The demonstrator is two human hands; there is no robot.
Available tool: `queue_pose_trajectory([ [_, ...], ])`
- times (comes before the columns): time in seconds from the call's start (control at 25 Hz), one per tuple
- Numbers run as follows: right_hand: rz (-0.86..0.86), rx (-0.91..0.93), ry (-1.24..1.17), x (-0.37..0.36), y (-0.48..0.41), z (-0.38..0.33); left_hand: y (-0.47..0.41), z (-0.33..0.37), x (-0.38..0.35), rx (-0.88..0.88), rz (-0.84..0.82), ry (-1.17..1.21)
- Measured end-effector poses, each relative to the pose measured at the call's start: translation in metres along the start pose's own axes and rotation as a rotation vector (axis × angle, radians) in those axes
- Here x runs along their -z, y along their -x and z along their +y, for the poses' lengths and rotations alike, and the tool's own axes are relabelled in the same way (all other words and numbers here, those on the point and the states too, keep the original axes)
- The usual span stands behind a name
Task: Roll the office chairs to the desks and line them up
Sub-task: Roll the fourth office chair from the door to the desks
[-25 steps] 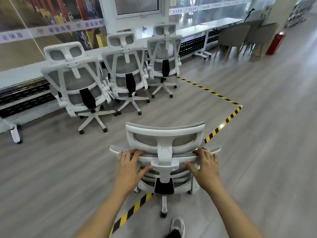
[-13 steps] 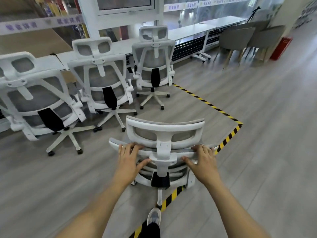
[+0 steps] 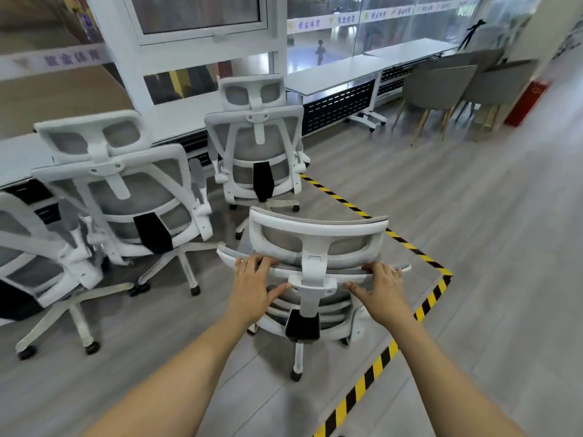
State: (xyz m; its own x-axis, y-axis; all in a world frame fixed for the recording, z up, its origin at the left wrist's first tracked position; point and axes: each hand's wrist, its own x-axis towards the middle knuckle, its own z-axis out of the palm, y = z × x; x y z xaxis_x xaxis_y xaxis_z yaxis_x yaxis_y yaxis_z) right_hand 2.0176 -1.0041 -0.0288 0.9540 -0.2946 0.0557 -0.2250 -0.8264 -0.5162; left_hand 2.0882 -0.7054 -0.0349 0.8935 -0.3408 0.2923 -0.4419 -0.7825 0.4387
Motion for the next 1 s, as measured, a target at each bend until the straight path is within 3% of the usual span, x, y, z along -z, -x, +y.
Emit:
queue_pose_trajectory([
  [0.36,-0.043,0.123,0.028,0.035,-0.218,0.083,-0.185,0.066,-0.084,0.201,-0.070,-0.107],
  [0.72,-0.019,0.199,-0.098,0.053,-0.253,0.087,-0.223,0.100,-0.089,0.342,-0.191,-0.128],
  [0.88,0.100,0.447,-0.211,0.060,-0.243,0.039,-0.191,0.117,-0.060,0.369,-0.037,-0.102],
  [1.0,0.026,0.678,-0.291,0.050,-0.219,-0.014,-0.151,0.128,-0.026,0.426,0.146,-0.160],
])
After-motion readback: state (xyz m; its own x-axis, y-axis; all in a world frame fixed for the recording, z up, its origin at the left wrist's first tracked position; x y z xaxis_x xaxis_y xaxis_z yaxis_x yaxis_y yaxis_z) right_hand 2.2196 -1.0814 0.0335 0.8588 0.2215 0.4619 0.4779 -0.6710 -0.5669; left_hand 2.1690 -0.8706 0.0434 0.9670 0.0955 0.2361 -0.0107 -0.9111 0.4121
